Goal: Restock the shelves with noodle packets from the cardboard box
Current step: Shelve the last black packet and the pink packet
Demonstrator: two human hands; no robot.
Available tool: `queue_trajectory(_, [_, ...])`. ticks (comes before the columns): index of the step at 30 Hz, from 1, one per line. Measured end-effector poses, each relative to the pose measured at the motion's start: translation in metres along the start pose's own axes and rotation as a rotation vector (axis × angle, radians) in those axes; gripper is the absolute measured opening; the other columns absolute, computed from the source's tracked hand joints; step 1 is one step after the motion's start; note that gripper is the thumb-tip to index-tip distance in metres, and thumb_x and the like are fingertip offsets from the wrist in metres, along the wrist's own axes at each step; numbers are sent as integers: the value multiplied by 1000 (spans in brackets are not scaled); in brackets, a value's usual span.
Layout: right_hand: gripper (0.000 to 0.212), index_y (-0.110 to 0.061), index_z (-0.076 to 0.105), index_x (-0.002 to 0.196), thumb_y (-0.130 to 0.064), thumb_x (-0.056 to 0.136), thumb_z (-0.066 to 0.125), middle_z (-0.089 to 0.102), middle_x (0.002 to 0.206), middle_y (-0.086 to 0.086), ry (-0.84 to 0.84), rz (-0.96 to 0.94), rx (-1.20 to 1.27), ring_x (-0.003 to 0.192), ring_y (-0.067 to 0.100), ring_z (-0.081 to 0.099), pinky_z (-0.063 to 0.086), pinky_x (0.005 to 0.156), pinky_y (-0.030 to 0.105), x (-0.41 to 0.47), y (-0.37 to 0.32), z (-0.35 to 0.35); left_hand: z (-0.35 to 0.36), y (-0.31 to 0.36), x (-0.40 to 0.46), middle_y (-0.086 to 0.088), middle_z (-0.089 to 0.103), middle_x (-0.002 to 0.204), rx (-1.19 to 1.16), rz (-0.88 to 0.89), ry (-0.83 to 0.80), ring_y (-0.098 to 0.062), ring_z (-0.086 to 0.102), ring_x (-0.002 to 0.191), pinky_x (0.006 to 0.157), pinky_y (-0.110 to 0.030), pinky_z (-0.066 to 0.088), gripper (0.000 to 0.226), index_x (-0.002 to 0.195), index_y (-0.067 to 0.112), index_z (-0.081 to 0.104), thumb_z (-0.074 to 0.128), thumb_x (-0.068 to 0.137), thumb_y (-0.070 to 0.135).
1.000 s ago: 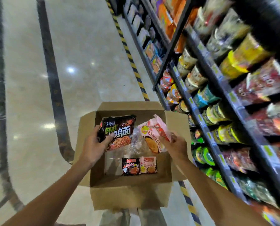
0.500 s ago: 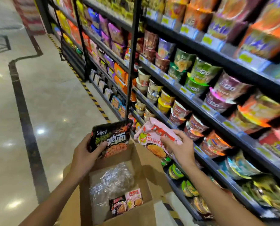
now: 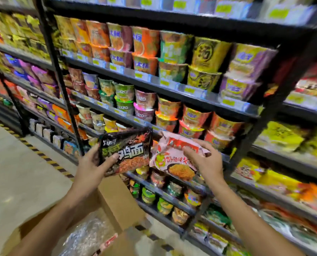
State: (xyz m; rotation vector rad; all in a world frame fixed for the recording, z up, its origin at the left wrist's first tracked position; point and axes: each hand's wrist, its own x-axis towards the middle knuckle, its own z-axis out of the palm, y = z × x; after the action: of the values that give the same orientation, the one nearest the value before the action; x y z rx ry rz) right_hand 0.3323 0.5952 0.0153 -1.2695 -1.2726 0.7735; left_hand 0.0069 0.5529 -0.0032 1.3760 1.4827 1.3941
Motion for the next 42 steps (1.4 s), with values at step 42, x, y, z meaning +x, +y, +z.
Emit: queue_trajectory(42, [28,-20,77,99,-26,74,87,78,89,-8,1126,3,-391,82,3,72,52,68,16,-254,-10,-832,818,314,-281,1,51,147,-292,370,-1115,-17,49,134,115,-43,36,88,143,15,49,77,72,60])
